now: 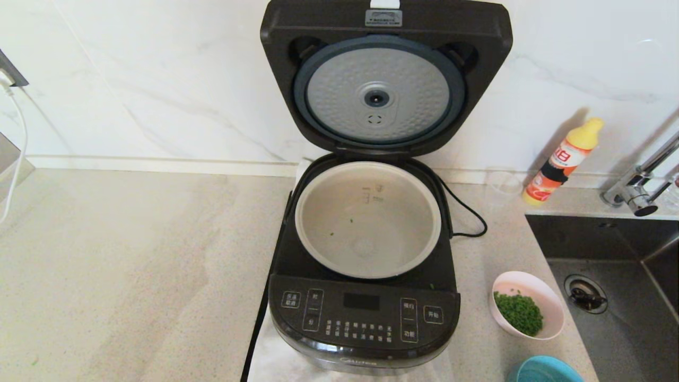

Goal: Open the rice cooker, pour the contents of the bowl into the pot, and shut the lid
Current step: Pour the chopped green onions from the bowl into the rice cooker

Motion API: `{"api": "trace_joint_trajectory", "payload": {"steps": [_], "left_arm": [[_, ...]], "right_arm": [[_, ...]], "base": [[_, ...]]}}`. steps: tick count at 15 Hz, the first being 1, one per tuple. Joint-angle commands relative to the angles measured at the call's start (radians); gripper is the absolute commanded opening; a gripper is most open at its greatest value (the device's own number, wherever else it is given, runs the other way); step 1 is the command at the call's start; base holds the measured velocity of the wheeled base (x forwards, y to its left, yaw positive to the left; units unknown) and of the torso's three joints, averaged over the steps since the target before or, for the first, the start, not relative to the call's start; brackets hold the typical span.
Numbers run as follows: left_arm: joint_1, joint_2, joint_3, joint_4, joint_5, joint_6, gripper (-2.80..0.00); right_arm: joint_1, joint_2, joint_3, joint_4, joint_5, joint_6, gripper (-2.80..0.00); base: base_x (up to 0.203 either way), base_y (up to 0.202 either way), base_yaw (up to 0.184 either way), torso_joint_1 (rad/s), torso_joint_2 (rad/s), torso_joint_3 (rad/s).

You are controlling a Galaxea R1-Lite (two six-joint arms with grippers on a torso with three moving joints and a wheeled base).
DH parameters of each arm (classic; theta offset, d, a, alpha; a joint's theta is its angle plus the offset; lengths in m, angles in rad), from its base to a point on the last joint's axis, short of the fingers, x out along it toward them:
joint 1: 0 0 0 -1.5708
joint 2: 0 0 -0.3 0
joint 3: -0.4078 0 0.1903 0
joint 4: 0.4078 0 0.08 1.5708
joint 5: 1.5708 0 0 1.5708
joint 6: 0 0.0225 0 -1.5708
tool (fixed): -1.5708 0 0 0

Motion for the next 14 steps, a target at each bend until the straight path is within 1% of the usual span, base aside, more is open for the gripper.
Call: {"api": "trace_joint_trajectory", "payload": {"steps": [1,4,5,6,7,8,9,10,11,13,14], "left_arm": [[0.044,-0.234,0.174,0.003,-0.002,0.002,-2.8],[0.075,-0.387,0.351,0.016,-0.028,0.004,-2.8],[0.078,-0.442,0.385,0.037,-0.069,0.006,-2.8],[0.082,-0.484,0.389,0.095,-0.181,0.005,-2.8],[0.084,-0.492,0.387,0.156,-0.279,0.012,-2.8],[0.085,-0.49,0.402,0.177,-0.336,0.051,-2.8],[0.085,-0.49,0.415,0.197,-0.383,0.119,-2.8],[0.085,-0.49,0.418,0.203,-0.394,0.123,-2.8],[0.085,-0.49,0.418,0.202,-0.392,0.106,-2.8],[0.085,-0.49,0.418,0.2,-0.369,0.048,-2.8],[0.085,-0.49,0.418,0.2,-0.369,0.048,-2.8]], "right_arm": [[0.0,0.0,0.0,0.0,0.0,0.0,-2.8],[0.0,0.0,0.0,0.0,0.0,0.0,-2.8],[0.001,0.0,0.0,0.0,0.0,0.0,-2.8],[0.0,0.0,0.0,0.0,0.0,0.0,-2.8],[0.001,0.0,0.0,0.0,0.0,0.0,-2.8],[0.0,0.0,0.0,0.0,0.0,0.0,-2.8],[0.0,0.0,0.0,0.0,0.0,0.0,-2.8],[0.001,0.0,0.0,0.0,0.0,0.0,-2.8],[0.0,0.0,0.0,0.0,0.0,0.0,-2.8],[0.0,0.0,0.0,0.0,0.0,0.0,-2.8],[0.001,0.0,0.0,0.0,0.0,0.0,-2.8]], "base": [[0.0,0.0,0.0,0.0,0.0,0.0],[0.0,0.0,0.0,0.0,0.0,0.0],[0.0,0.0,0.0,0.0,0.0,0.0],[0.0,0.0,0.0,0.0,0.0,0.0],[0.0,0.0,0.0,0.0,0.0,0.0],[0.0,0.0,0.0,0.0,0.0,0.0],[0.0,0.0,0.0,0.0,0.0,0.0],[0.0,0.0,0.0,0.0,0.0,0.0],[0.0,0.0,0.0,0.0,0.0,0.0],[0.0,0.0,0.0,0.0,0.0,0.0],[0.0,0.0,0.0,0.0,0.0,0.0]]}}
